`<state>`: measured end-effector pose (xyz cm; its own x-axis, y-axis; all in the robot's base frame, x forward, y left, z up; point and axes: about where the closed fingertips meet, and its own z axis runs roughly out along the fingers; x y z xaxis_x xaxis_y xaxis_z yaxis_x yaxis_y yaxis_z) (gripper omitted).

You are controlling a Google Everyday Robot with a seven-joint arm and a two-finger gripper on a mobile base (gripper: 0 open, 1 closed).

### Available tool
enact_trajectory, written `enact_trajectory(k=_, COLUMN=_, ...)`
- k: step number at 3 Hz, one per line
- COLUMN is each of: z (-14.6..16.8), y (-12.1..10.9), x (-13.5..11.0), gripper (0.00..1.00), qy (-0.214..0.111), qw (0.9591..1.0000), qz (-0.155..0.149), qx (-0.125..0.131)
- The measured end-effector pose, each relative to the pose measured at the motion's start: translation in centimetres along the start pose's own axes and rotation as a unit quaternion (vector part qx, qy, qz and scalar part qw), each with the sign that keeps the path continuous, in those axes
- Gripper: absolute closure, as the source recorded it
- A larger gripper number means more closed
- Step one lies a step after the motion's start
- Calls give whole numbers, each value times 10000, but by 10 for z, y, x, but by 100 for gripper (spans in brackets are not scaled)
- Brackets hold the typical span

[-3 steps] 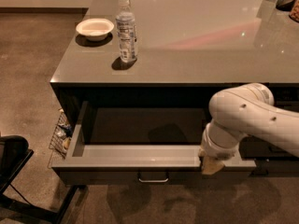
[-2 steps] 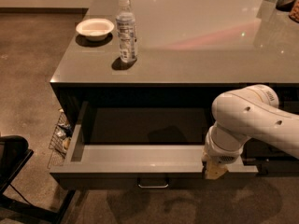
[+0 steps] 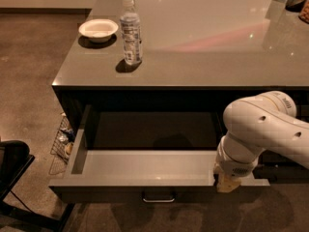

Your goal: Open top drawer

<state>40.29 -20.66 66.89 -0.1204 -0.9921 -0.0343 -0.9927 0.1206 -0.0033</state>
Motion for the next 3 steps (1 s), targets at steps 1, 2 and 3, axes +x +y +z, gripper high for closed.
enact_trajectory(k=1, z=-9, y=24, x=11, gripper=100, qy=125, qw=9998, qz=61, qx=-109)
enact_trajectory(k=2, z=-11, y=24, x=11, gripper=100, qy=125, qw=9998, qz=61, qx=-109)
enact_trajectory(k=3, z=-24, y=56, x=24, gripper=100, qy=277, qw=9993, qz=104, qx=-244)
